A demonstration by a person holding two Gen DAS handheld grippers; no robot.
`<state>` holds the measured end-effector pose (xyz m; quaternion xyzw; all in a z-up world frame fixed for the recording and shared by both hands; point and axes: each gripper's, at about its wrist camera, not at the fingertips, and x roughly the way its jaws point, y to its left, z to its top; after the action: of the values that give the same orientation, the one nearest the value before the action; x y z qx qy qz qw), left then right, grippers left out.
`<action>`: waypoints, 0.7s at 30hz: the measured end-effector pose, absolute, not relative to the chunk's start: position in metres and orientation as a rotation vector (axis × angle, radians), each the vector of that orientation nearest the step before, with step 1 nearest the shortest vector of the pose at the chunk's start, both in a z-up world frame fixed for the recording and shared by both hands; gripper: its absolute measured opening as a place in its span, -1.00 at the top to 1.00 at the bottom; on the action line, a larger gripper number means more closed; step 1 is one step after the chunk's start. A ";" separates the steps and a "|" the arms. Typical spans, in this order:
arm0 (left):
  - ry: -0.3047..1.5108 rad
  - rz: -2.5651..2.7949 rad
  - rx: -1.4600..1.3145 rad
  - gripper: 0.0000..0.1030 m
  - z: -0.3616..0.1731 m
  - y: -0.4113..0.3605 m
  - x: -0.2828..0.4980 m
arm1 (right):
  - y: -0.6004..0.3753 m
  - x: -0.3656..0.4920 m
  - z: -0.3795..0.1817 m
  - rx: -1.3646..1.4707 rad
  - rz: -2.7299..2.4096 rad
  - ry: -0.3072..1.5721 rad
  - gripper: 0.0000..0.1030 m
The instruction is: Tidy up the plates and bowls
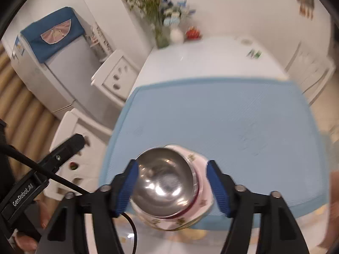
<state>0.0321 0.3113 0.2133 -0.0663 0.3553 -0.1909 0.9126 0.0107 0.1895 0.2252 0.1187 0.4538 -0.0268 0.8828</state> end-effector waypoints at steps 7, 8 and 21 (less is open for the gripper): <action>0.661 -0.262 0.044 -0.54 0.233 0.303 0.020 | 0.204 -0.003 0.244 0.173 -0.119 0.886 -0.55; 0.666 -0.264 0.031 -0.54 0.234 0.303 0.021 | 0.203 -0.003 0.244 0.163 -0.129 0.886 -0.55; 0.684 -0.139 -0.098 -0.54 0.214 0.323 0.024 | 0.205 -0.006 0.234 0.135 -0.139 0.927 -0.55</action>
<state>0.0241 0.3235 0.2139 -0.0480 0.3349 -0.0683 0.9385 -0.0060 0.2052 0.2342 0.0650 0.4463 -0.0668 0.8900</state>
